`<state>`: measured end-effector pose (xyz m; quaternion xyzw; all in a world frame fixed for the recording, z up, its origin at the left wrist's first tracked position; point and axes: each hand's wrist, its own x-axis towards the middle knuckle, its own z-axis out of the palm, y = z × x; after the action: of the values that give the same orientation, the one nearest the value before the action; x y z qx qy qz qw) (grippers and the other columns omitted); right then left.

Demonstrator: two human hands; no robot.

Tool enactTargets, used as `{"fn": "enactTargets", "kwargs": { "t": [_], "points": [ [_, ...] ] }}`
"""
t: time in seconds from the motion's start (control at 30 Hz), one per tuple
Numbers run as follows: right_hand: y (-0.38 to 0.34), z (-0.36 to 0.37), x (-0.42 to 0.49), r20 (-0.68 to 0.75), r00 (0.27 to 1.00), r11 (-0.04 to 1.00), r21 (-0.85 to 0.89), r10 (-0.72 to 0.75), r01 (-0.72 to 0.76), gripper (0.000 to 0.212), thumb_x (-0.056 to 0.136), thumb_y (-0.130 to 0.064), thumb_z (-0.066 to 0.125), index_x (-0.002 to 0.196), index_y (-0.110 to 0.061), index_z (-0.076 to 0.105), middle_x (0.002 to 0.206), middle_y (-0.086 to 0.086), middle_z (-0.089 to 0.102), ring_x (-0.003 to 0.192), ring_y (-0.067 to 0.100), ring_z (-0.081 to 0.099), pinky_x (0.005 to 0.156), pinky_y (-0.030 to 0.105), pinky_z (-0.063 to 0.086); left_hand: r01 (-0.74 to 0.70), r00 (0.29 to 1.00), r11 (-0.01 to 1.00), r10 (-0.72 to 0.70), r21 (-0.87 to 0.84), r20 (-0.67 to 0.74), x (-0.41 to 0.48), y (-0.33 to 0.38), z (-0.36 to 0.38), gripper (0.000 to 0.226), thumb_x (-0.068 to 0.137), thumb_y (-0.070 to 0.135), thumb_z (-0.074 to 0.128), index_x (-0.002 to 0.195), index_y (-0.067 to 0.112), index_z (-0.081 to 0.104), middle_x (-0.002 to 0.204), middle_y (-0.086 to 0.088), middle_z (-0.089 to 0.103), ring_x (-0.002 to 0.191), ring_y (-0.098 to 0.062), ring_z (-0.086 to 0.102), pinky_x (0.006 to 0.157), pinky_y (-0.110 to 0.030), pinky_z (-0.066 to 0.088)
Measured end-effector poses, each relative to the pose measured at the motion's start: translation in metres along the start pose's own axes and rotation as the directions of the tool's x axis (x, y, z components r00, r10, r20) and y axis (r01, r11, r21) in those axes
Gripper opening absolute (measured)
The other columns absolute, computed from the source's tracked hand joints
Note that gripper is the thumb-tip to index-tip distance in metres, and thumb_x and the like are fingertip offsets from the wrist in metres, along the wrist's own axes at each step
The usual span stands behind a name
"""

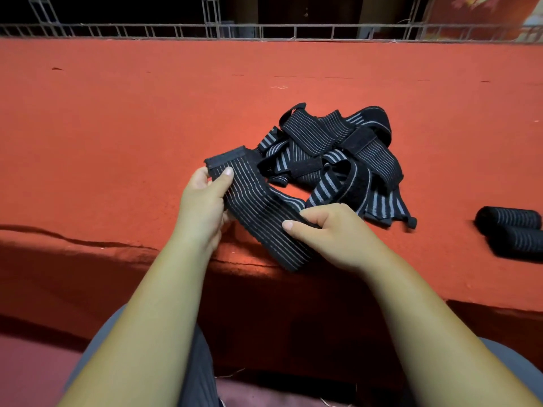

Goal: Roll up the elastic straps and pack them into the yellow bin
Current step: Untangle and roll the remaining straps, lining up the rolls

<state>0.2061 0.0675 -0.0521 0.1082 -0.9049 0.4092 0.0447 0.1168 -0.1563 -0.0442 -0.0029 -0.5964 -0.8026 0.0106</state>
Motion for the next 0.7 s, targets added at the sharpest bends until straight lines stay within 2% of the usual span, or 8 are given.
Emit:
{"fn": "enactTargets", "kwargs": {
  "t": [0.1,0.13,0.2,0.33,0.4,0.5,0.6,0.7],
  "points": [
    [-0.007,-0.008,-0.005,0.255,0.958,0.919,0.329,0.134,-0.216,0.066,0.096,-0.059,0.074,0.081,0.002,0.054,0.070,0.009,0.045,0.060,0.022,0.038,0.051,0.045,0.033,0.004,1.000,1.000,-0.005,0.019,0.025,0.001,-0.005,0.005,0.017,0.109,0.022,0.064,0.123,0.015,0.070,0.115,-0.009,0.081,0.095,-0.025,0.078,0.083,-0.048,0.064],
    [-0.009,-0.013,-0.009,0.334,0.930,0.887,0.368,0.152,-0.278,0.056,0.100,-0.054,0.072,0.080,-0.003,0.058,0.065,0.009,0.045,0.050,0.019,0.036,0.043,0.036,0.030,0.007,0.999,0.999,-0.008,0.033,0.038,0.001,-0.007,0.007,0.018,0.108,0.023,0.065,0.122,0.014,0.072,0.116,-0.011,0.081,0.098,-0.028,0.078,0.089,-0.051,0.063],
    [-0.012,-0.025,-0.018,0.502,0.851,0.868,0.345,0.150,-0.357,0.040,0.107,-0.040,0.064,0.076,-0.015,0.063,0.056,0.008,0.044,0.034,0.013,0.029,0.036,0.020,0.019,0.011,0.998,0.998,-0.016,0.068,0.067,-0.001,-0.010,0.014,0.020,0.108,0.024,0.065,0.122,0.012,0.073,0.113,-0.013,0.082,0.097,-0.028,0.078,0.090,-0.052,0.062],
    [-0.006,-0.039,-0.033,0.689,0.706,0.841,0.279,0.161,-0.464,0.026,0.110,-0.029,0.057,0.095,-0.017,0.074,0.070,0.012,0.064,0.026,0.009,0.031,0.032,0.015,0.015,0.013,0.990,0.993,-0.029,0.119,0.136,-0.009,-0.016,0.030,0.020,0.109,0.025,0.064,0.120,0.011,0.074,0.109,-0.013,0.082,0.095,-0.028,0.079,0.085,-0.046,0.061],
    [-0.004,-0.043,-0.037,0.654,0.734,0.830,0.298,0.183,-0.472,0.024,0.110,-0.030,0.057,0.096,-0.017,0.072,0.072,0.009,0.066,0.028,0.009,0.031,0.033,0.015,0.015,0.014,0.986,0.992,-0.035,0.129,0.162,-0.014,-0.019,0.039,0.020,0.110,0.024,0.063,0.119,0.011,0.075,0.111,-0.013,0.082,0.100,-0.031,0.080,0.090,-0.050,0.063],
    [-0.001,-0.047,-0.039,0.462,0.855,0.868,0.295,0.237,-0.400,0.043,0.109,-0.044,0.057,0.072,-0.026,0.069,0.066,-0.007,0.066,0.038,0.014,0.030,0.039,0.021,0.016,0.014,0.977,0.991,-0.042,0.135,0.209,-0.023,-0.023,0.054,0.020,0.110,0.021,0.062,0.119,0.010,0.075,0.112,-0.011,0.083,0.103,-0.030,0.080,0.094,-0.049,0.061],
    [0.005,-0.046,-0.038,0.287,0.919,0.844,0.390,0.269,-0.369,0.047,0.105,-0.061,0.059,0.087,-0.020,0.074,0.077,0.003,0.071,0.050,0.017,0.035,0.050,0.030,0.021,0.011,0.969,0.990,-0.046,0.144,0.244,-0.034,-0.027,0.071,0.020,0.109,0.021,0.062,0.117,0.009,0.075,0.111,-0.011,0.083,0.104,-0.030,0.080,0.097,-0.050,0.062],
    [0.011,-0.049,-0.036,0.086,0.929,0.763,0.546,0.360,-0.346,0.040,0.103,-0.063,0.062,0.095,-0.024,0.068,0.069,-0.005,0.052,0.054,0.011,0.034,0.051,0.030,0.020,-0.019,0.969,0.987,-0.022,0.162,0.247,-0.044,-0.031,0.089,0.018,0.107,0.022,0.065,0.112,0.009,0.078,0.107,-0.012,0.083,0.100,-0.029,0.079,0.095,-0.050,0.061]
  ]
}}
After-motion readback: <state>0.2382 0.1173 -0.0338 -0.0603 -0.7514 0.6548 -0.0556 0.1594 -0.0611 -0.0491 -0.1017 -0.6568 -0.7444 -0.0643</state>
